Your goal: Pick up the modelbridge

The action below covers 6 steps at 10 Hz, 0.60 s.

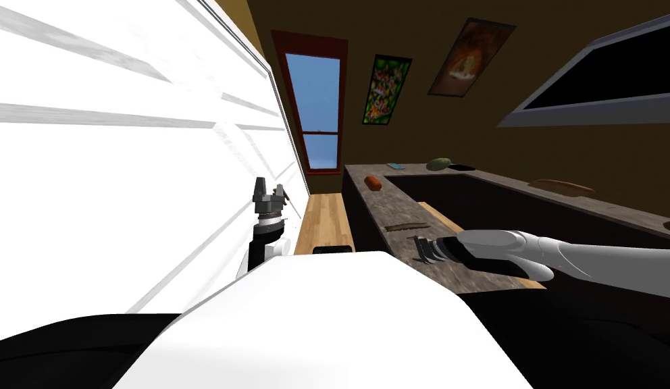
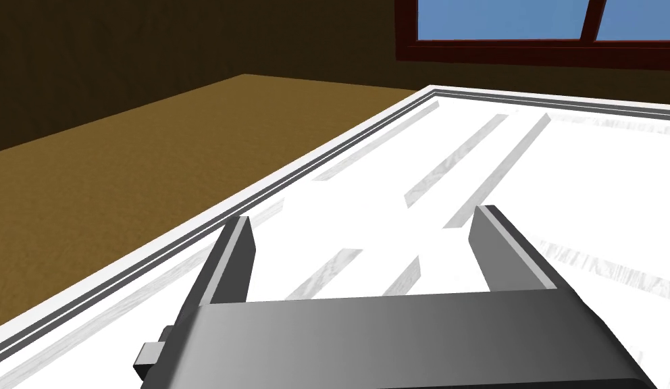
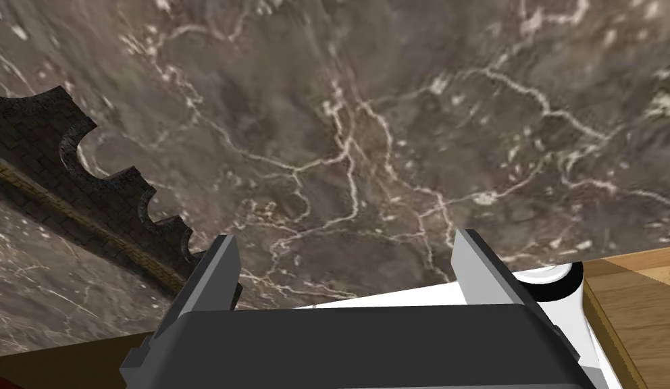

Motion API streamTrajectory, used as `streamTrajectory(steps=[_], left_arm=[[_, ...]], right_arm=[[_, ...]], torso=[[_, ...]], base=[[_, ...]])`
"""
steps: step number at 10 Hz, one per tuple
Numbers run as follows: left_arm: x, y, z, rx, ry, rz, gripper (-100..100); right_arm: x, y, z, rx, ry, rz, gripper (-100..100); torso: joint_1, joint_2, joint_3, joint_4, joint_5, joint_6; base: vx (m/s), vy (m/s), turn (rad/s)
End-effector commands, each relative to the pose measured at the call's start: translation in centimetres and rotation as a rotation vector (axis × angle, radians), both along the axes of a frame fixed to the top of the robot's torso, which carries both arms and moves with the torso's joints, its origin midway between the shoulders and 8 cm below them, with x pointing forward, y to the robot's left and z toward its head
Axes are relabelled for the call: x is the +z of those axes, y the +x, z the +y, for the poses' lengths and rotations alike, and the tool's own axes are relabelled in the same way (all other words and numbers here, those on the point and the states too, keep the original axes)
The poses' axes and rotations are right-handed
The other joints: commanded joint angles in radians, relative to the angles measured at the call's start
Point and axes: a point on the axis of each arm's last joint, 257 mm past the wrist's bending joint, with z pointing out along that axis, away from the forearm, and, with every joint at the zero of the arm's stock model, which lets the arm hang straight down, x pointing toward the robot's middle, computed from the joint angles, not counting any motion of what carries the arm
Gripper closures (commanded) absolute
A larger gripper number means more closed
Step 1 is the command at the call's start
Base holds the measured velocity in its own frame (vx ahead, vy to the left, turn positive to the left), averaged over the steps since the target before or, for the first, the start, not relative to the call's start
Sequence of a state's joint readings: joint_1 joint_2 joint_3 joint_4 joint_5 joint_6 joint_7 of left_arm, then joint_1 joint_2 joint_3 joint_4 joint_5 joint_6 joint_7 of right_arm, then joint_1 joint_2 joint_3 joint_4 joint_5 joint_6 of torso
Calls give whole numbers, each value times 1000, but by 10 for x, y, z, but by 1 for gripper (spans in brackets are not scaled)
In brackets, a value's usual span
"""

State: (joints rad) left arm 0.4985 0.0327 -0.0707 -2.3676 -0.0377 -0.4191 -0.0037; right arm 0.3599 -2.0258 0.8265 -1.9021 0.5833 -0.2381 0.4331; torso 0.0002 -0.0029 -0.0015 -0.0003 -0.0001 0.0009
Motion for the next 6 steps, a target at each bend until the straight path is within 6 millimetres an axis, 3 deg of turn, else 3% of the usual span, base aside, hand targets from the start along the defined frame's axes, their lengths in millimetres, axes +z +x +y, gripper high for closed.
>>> streamTrajectory(steps=[1, 2, 3, 4, 6], left_arm=[[0, 0, 0, 0, 0, 0, 0], [0, 0, 0, 0, 0, 0, 0], [0, 0, 0, 0, 0, 0, 0], [0, 0, 0, 0, 0, 0, 0], [0, 0, 0, 0, 0, 0, 0]], right_arm=[[2, 1, -11, 26, -34, 2, -100], [2, 1, -11, 28, -35, 2, -100], [9, -4, -34, 62, -96, 12, -100], [9, -4, -34, 62, -96, 12, -100], [19, -16, -68, 119, -187, 41, -100]], torso=[[0, 0, 0, 0, 0, 0], [-1, -1, 0, 0, -1, 1], [-1, 0, 0, 0, -1, 2], [-1, -1, -1, 0, 0, 0], [-2, -3, -2, -1, -1, 1]], base=[[31, -37, 130], [23, -19, -46], [38, -24, 208], [41, -41, 138], [79, -62, 269]])
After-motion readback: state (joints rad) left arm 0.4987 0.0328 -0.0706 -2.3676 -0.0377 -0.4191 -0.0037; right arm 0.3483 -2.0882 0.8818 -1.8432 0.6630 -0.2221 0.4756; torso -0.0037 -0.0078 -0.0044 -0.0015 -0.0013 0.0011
